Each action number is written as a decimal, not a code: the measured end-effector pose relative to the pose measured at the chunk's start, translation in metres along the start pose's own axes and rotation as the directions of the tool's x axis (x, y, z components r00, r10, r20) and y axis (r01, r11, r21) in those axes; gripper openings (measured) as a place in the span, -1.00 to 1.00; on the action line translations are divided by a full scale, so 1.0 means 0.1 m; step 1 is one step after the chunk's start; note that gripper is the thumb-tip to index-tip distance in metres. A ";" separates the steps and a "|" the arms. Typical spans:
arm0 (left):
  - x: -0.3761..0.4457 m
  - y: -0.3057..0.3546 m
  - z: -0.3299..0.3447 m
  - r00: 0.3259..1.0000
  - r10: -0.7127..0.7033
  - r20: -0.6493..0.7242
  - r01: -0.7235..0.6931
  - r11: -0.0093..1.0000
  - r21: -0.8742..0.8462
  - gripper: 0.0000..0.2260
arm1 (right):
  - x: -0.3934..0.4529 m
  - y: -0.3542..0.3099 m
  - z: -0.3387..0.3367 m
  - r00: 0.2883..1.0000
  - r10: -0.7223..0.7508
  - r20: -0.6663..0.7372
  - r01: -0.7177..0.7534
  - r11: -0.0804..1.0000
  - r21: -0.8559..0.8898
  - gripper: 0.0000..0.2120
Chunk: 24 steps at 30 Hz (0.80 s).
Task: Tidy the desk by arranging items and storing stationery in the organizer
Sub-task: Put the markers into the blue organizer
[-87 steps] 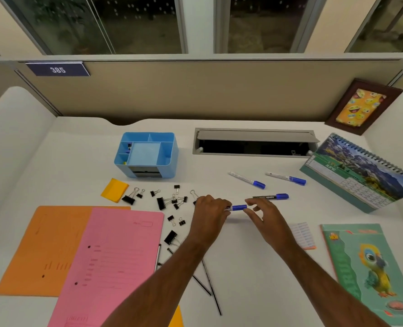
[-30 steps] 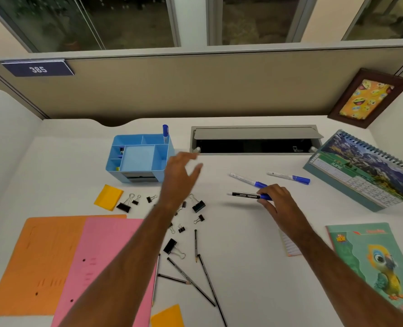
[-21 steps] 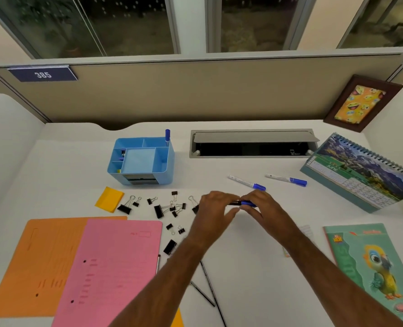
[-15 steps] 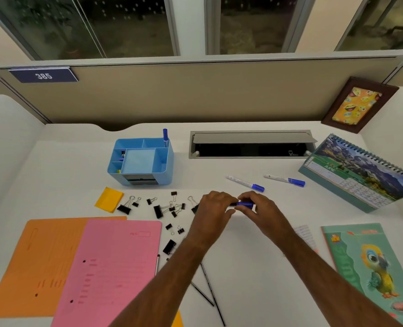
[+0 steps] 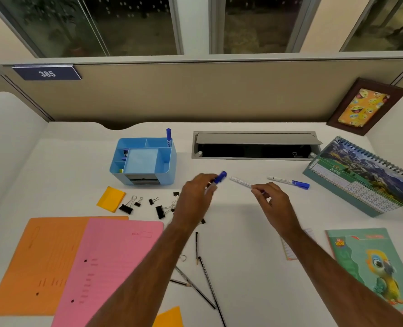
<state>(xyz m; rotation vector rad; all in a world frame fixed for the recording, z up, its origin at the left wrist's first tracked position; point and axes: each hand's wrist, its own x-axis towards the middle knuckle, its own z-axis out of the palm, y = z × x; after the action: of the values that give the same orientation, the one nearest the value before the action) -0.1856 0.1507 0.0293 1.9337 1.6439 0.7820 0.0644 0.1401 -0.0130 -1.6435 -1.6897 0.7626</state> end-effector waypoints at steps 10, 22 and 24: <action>0.64 -0.46 -0.79 0.919 -0.214 -0.331 0.174 0.974 -0.146 -0.73 | 0.20 0.46 0.07 0.981 0.193 0.026 -0.181 0.955 -0.237 -0.72; 1.23 -1.08 -1.07 0.865 -0.318 -0.388 0.272 0.947 -0.170 -0.77 | 0.27 0.63 0.23 0.974 0.222 0.046 -0.206 0.951 -0.229 -0.67; 1.28 -1.12 -1.03 0.871 -0.329 -0.364 0.290 0.944 -0.158 -0.77 | 0.27 0.63 0.24 0.972 0.231 0.044 -0.216 0.950 -0.225 -0.68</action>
<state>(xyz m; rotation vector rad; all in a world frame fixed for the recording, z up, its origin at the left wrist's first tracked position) -0.3219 0.2943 0.0420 1.4531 2.0373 1.1384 0.0846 0.1711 -0.0754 -2.0092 -1.7041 0.7703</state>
